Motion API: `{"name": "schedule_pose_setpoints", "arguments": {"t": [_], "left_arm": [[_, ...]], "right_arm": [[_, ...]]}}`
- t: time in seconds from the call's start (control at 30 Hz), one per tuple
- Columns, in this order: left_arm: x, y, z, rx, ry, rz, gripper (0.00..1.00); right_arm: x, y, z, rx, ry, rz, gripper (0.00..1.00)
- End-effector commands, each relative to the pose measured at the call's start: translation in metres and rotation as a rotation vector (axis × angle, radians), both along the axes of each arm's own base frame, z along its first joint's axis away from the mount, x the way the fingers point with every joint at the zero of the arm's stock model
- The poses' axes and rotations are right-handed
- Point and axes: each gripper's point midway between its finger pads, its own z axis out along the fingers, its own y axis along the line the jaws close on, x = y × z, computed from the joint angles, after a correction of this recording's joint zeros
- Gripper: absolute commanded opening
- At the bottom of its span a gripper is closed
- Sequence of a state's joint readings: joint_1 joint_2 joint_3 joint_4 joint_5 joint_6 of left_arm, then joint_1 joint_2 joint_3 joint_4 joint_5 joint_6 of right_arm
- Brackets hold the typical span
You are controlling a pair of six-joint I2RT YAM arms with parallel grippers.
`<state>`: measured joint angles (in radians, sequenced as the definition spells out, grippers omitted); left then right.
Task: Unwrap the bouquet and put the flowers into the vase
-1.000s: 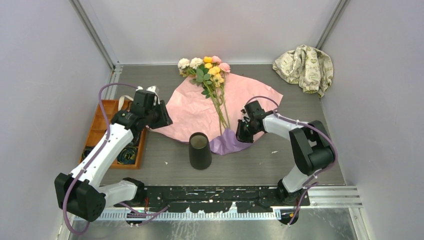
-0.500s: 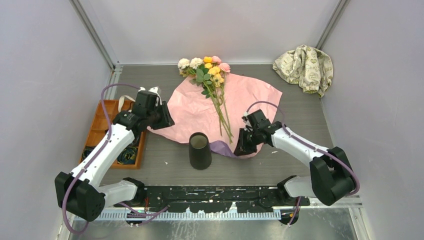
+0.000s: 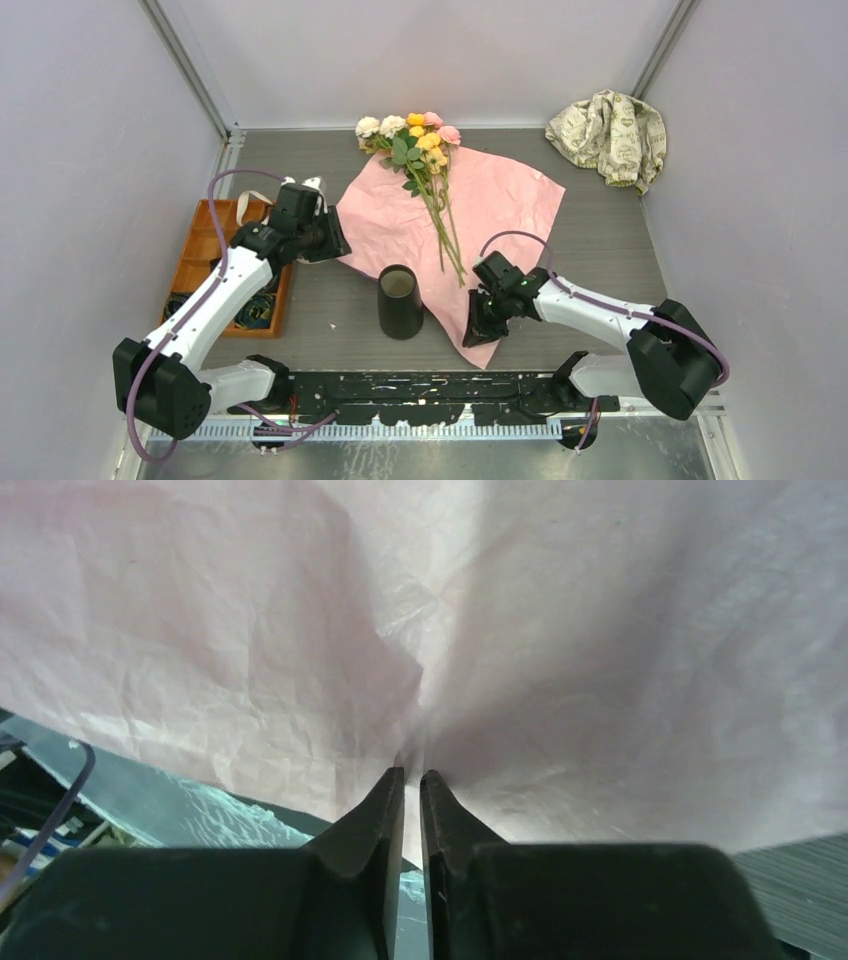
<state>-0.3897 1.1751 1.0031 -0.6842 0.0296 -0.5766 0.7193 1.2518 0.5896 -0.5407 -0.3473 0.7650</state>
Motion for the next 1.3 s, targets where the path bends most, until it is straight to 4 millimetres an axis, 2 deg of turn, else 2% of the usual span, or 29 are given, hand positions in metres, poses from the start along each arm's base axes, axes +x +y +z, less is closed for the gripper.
{"name": "schedule_pose_setpoints", "arguments": {"t": [0.0, 0.1, 0.23, 0.27, 0.3, 0.47, 0.6, 0.67, 0.77, 0.9, 1.07, 1.27], "left_arm": [[0.007, -0.008, 0.008, -0.032, -0.040, -0.010, 0.37], [0.005, -0.006, 0.009, -0.025, -0.040, -0.011, 0.37], [0.003, -0.003, 0.013, -0.019, -0.054, -0.004, 0.37], [0.004, -0.003, 0.014, -0.020, -0.058, -0.004, 0.37], [0.004, -0.003, 0.015, -0.021, -0.059, -0.004, 0.37], [0.004, 0.000, 0.028, -0.004, -0.061, 0.004, 0.37], [0.007, 0.008, 0.048, 0.018, -0.112, 0.024, 0.39], [0.010, 0.009, 0.057, 0.021, -0.136, 0.022, 0.42], [0.014, 0.009, 0.062, 0.040, -0.140, 0.018, 0.44], [0.018, 0.011, 0.064, 0.063, -0.136, 0.015, 0.44], [0.022, 0.016, 0.065, 0.101, -0.150, 0.017, 0.43], [0.023, 0.019, 0.054, 0.131, -0.127, 0.022, 0.42]], "right_arm": [[0.023, -0.003, 0.016, -0.057, -0.088, -0.065, 0.19], [0.046, -0.012, 0.049, -0.132, -0.202, -0.071, 0.27], [0.094, -0.017, 0.114, -0.203, -0.422, -0.092, 0.45], [0.105, -0.018, 0.125, -0.224, -0.463, -0.095, 0.49], [0.116, -0.017, 0.134, -0.244, -0.501, -0.093, 0.51], [0.181, -0.007, 0.154, -0.391, -0.601, -0.098, 0.51], [0.242, 0.008, 0.153, -0.396, -0.595, -0.128, 0.48], [0.275, 0.015, 0.150, -0.365, -0.577, -0.154, 0.42], [0.320, 0.024, 0.138, -0.341, -0.560, -0.159, 0.37], [0.364, 0.046, 0.115, -0.353, -0.569, -0.097, 0.36], [0.390, 0.063, 0.093, -0.343, -0.582, -0.067, 0.38], [0.394, 0.073, 0.075, -0.316, -0.568, -0.047, 0.39]]}}
